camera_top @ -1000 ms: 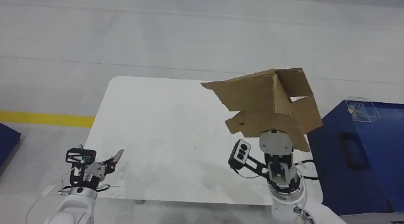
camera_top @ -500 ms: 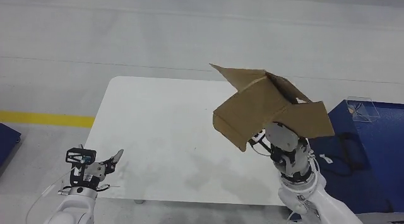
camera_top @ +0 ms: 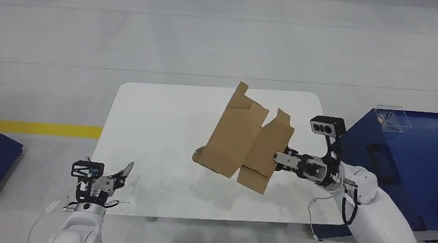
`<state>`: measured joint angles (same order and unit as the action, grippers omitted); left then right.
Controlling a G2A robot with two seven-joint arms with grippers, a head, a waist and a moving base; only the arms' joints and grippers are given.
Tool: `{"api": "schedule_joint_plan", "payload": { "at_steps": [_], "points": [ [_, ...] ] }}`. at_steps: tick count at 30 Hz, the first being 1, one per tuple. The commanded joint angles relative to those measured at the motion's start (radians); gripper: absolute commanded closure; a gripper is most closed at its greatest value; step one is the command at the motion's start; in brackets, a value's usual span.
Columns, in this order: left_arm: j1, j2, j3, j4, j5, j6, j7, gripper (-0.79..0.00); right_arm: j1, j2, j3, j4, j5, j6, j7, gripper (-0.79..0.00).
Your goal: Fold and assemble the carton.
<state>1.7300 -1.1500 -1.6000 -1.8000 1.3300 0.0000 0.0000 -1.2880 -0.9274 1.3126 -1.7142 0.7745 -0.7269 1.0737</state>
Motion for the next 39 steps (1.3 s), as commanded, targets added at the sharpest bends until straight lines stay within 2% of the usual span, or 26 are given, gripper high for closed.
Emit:
{"api": "schedule_joint_plan", "payload": {
  "at_steps": [1, 7, 14, 15, 16, 17, 19, 21, 23, 25, 27, 29, 30, 35, 37, 39],
  "points": [
    [0.0, 0.0, 0.0, 0.0, 0.0, 0.0, 0.0, -0.785, 0.012, -0.009, -0.038, 0.072, -0.046, -0.005, -0.02, 0.0],
    [0.0, 0.0, 0.0, 0.0, 0.0, 0.0, 0.0, -0.785, 0.096, -0.042, -0.148, 0.27, -0.184, -0.079, -0.087, 0.0],
    [0.0, 0.0, 0.0, 0.0, 0.0, 0.0, 0.0, -0.785, 0.099, -0.044, -0.155, 0.279, -0.185, -0.079, -0.093, 0.0],
    [-0.003, -0.001, -0.006, 0.009, -0.003, 0.022, -0.008, -0.785, 0.099, -0.044, -0.155, 0.279, -0.185, -0.079, -0.093, 0.0],
    [-0.021, -0.003, -0.014, 0.039, 0.018, 0.098, -0.069, -0.785, 0.099, -0.044, -0.155, 0.279, -0.185, -0.079, -0.093, 0.0],
    [-0.037, -0.003, 0.003, 0.038, 0.041, 0.092, -0.13, -0.785, 0.099, -0.044, -0.155, 0.279, -0.185, -0.079, -0.093, 0.0],
    [-0.063, 0.0, 0.0, 0.009, -0.072, -0.031, -0.326, -0.785, 0.099, -0.044, -0.153, 0.272, -0.2, -0.074, -0.1, 0.0],
    [-0.092, 0.005, -0.037, -0.036, -0.172, -0.096, -0.441, -0.785, 0.097, -0.045, -0.151, 0.246, -0.272, -0.064, -0.123, 0.0],
    [-0.103, 0.004, -0.056, -0.071, -0.389, -0.164, -0.564, -0.785, 0.091, -0.046, -0.158, 0.221, -0.314, -0.06, -0.136, 0.0],
    [-0.118, 0.007, -0.1, -0.102, -0.69, -0.217, -0.75, -0.785, 0.079, -0.048, -0.168, 0.198, -0.34, -0.051, -0.137, 0.0],
    [-0.147, 0.012, -0.139, -0.111, -0.991, -0.204, -0.94, -0.785, 0.071, -0.048, -0.179, 0.179, -0.355, -0.043, -0.124, 0.0],
    [-0.198, 0.021, -0.17, -0.079, -1.306, -0.164, -1.176, -0.785, 0.061, -0.049, -0.196, 0.158, -0.337, -0.029, -0.104, 0.0],
    [-0.222, 0.024, -0.176, -0.058, -1.392, -0.148, -1.247, -0.785, 0.058, -0.05, -0.206, 0.149, -0.314, -0.018, -0.09, 0.0],
    [-0.321, 0.031, -0.136, 0.073, -1.752, -0.057, -1.479, -0.785, 0.074, -0.055, -0.245, 0.144, -0.25, 0.026, -0.008, 0.0],
    [-0.355, 0.034, -0.12, 0.109, -1.776, -0.078, -1.528, -0.785, 0.083, -0.059, -0.267, 0.144, -0.223, 0.044, 0.024, 0.0],
    [-0.361, 0.036, -0.093, 0.123, -1.777, -0.118, -1.536, -0.785, 0.09, -0.064, -0.287, 0.151, -0.203, 0.052, 0.038, 0.0]
  ]
}}
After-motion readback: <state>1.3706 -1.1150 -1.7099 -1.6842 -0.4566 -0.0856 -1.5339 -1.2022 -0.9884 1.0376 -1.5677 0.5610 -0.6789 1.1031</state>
